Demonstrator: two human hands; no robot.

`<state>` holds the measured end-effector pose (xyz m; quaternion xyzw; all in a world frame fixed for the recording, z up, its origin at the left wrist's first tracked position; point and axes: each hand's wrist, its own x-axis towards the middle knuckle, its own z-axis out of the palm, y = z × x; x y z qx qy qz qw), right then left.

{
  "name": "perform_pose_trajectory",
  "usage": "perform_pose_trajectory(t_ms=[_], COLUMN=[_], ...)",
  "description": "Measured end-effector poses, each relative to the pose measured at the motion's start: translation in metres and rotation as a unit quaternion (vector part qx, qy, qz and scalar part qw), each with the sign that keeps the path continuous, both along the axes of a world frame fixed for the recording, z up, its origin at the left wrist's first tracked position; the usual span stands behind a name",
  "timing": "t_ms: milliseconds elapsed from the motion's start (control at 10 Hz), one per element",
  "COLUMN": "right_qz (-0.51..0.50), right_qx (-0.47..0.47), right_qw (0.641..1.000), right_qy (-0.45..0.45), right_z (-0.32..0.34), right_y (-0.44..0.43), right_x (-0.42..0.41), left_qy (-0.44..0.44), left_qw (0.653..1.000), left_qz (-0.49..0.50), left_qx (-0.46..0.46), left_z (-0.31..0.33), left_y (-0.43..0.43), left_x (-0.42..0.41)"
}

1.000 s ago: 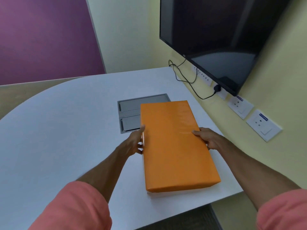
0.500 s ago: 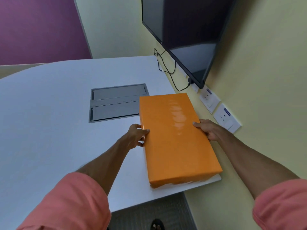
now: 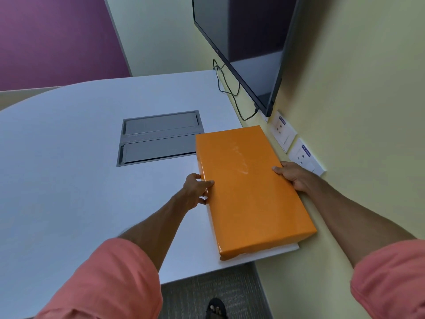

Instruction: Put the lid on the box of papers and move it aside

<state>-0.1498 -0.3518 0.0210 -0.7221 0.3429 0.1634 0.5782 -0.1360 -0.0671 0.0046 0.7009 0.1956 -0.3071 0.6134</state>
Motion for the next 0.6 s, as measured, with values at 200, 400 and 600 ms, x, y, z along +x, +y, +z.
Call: perform_pose_trajectory(t_ms=[200,400,600], right_qz=[0.017,0.079,0.193], right_qx=[-0.01,-0.135,-0.408], right_qw=[1.0,0.987,0.884], right_qy=[-0.005,-0.045,-0.12], right_z=[-0.003,-0.006,-0.009], right_y=[-0.005,0.002,0.033], right_x=[-0.001,0.001,0.009], left_qy=[-0.007,-0.021,-0.19], left_qw=[1.0,0.998,0.958], left_qz=[-0.014,-0.049,-0.076], left_qx=[0.021,0.04,0.203], left_z=[-0.002,-0.007,0.002], left_y=[-0.002,0.002,0.015], left_x=[0.001,0.006,0.012])
